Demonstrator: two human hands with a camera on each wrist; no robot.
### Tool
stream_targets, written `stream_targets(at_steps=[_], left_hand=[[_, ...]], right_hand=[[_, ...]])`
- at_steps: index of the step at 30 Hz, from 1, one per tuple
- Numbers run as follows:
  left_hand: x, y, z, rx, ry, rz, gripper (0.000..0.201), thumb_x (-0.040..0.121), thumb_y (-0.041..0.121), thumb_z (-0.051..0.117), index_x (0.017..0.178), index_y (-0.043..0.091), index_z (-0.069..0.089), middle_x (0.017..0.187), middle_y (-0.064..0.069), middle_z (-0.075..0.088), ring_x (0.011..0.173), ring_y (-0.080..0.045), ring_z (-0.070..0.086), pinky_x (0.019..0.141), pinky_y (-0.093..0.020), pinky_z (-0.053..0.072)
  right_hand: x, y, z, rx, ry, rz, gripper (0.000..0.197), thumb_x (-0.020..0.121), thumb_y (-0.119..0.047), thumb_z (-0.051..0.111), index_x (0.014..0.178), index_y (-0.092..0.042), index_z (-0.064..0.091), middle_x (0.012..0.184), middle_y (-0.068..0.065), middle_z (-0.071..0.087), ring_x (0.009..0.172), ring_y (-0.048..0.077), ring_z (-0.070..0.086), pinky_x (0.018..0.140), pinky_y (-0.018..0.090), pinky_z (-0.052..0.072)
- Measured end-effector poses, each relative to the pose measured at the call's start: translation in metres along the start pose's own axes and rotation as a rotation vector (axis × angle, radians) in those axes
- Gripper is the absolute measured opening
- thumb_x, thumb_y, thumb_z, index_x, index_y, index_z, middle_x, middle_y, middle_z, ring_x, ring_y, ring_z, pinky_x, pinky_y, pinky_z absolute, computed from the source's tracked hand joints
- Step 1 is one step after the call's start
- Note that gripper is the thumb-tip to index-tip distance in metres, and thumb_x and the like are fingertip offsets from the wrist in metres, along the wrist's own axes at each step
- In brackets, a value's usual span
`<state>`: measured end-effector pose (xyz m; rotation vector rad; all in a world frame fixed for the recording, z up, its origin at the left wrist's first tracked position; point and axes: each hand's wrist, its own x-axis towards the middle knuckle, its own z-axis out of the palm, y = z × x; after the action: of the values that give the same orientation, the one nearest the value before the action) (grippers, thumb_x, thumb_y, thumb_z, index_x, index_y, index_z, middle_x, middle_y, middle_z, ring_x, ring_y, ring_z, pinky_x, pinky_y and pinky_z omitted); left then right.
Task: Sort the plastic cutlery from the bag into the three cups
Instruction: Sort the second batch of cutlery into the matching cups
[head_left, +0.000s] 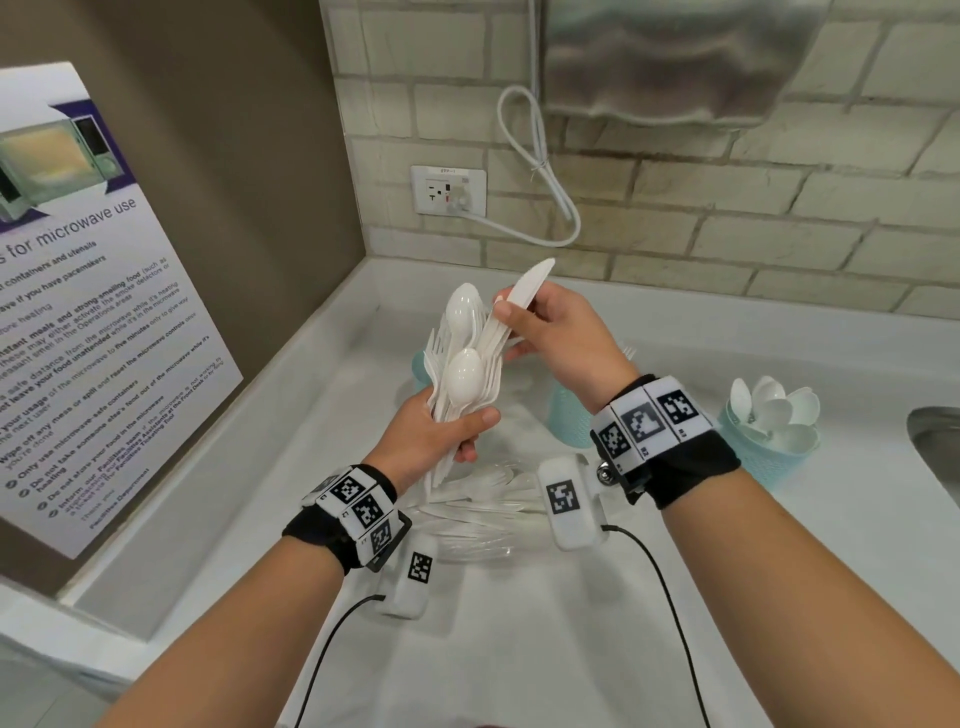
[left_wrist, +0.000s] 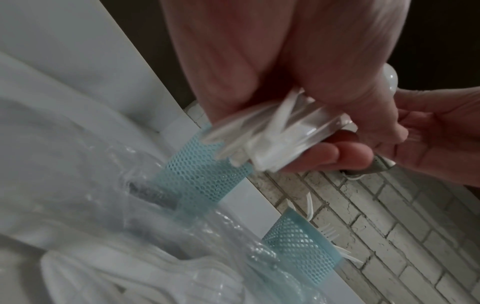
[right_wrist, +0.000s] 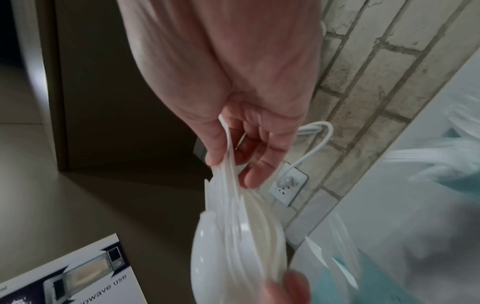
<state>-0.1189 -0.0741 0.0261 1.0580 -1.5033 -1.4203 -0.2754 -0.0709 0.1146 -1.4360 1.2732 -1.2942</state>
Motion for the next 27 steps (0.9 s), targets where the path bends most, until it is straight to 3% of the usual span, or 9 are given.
stream_targets(at_steps=[6, 10, 14, 16, 20, 23, 25, 27], left_hand=[[0.002, -0.001, -0.011, 0.034, 0.059, 0.007, 0.019, 0.081, 0.013, 0.073, 0.091, 0.011, 0.057, 0.053, 0.001, 0.056, 0.043, -0.010, 0.052, 0.054, -0.024, 0.047], [0.006, -0.006, -0.021, 0.040, 0.118, 0.018, 0.022, 0.078, 0.014, 0.076, 0.091, 0.013, 0.058, 0.060, 0.003, 0.059, 0.048, -0.012, 0.055, 0.058, -0.029, 0.049], [0.006, -0.013, -0.033, 0.037, 0.250, 0.037, 0.027, 0.080, 0.016, 0.075, 0.101, 0.011, 0.059, 0.069, -0.001, 0.062, 0.049, -0.009, 0.056, 0.058, -0.027, 0.051], [0.006, -0.016, -0.039, 0.044, 0.301, 0.056, 0.023, 0.081, 0.016, 0.073, 0.099, 0.015, 0.058, 0.070, -0.001, 0.061, 0.048, -0.009, 0.056, 0.058, -0.029, 0.050], [0.007, -0.017, -0.043, 0.044, 0.328, 0.058, 0.026, 0.081, 0.016, 0.073, 0.102, 0.014, 0.059, 0.074, -0.001, 0.063, 0.050, -0.010, 0.058, 0.059, -0.031, 0.050], [0.009, -0.013, -0.041, 0.052, 0.316, 0.067, 0.028, 0.082, 0.015, 0.072, 0.106, 0.011, 0.058, 0.078, -0.002, 0.064, 0.049, -0.010, 0.059, 0.057, -0.028, 0.050], [0.011, -0.011, -0.040, 0.052, 0.312, 0.074, 0.027, 0.083, 0.016, 0.072, 0.106, 0.011, 0.058, 0.080, -0.002, 0.064, 0.049, -0.012, 0.060, 0.054, -0.025, 0.049], [0.013, -0.010, -0.038, 0.063, 0.309, 0.075, 0.030, 0.083, 0.017, 0.072, 0.108, 0.010, 0.057, 0.081, -0.004, 0.065, 0.052, -0.016, 0.063, 0.051, -0.022, 0.048]], right_hand=[[0.010, -0.034, -0.012, 0.035, 0.027, -0.083, 0.010, 0.091, -0.008, 0.058, 0.100, -0.007, 0.061, 0.092, 0.014, 0.061, 0.079, 0.020, 0.063, 0.068, 0.030, 0.059], [0.011, -0.052, -0.018, 0.003, 0.042, -0.163, 0.008, 0.090, -0.008, 0.059, 0.097, -0.011, 0.062, 0.089, 0.008, 0.062, 0.080, 0.017, 0.063, 0.068, 0.029, 0.060], [0.013, -0.063, -0.028, 0.013, 0.181, -0.277, 0.006, 0.090, -0.009, 0.059, 0.092, -0.015, 0.061, 0.081, 0.001, 0.063, 0.078, 0.013, 0.065, 0.068, 0.031, 0.060], [0.019, -0.058, -0.026, -0.055, 0.258, -0.317, 0.008, 0.090, -0.012, 0.060, 0.089, -0.019, 0.060, 0.080, -0.001, 0.062, 0.079, 0.014, 0.064, 0.067, 0.031, 0.060], [0.035, -0.017, 0.005, -0.172, 0.250, -0.195, 0.003, 0.091, -0.015, 0.059, 0.092, -0.018, 0.059, 0.081, -0.003, 0.061, 0.083, 0.019, 0.064, 0.071, 0.036, 0.060], [0.048, 0.024, 0.031, -0.192, 0.263, -0.122, 0.007, 0.089, -0.017, 0.060, 0.087, -0.024, 0.059, 0.090, 0.007, 0.065, 0.087, 0.024, 0.065, 0.079, 0.047, 0.057], [0.053, 0.039, 0.041, -0.225, 0.237, -0.078, 0.005, 0.089, -0.020, 0.060, 0.094, -0.019, 0.063, 0.099, 0.011, 0.066, 0.090, 0.026, 0.065, 0.085, 0.048, 0.054], [0.054, 0.045, 0.045, -0.267, 0.182, -0.012, 0.023, 0.090, -0.025, 0.060, 0.109, -0.013, 0.063, 0.106, 0.007, 0.065, 0.093, 0.020, 0.062, 0.093, 0.041, 0.051]])
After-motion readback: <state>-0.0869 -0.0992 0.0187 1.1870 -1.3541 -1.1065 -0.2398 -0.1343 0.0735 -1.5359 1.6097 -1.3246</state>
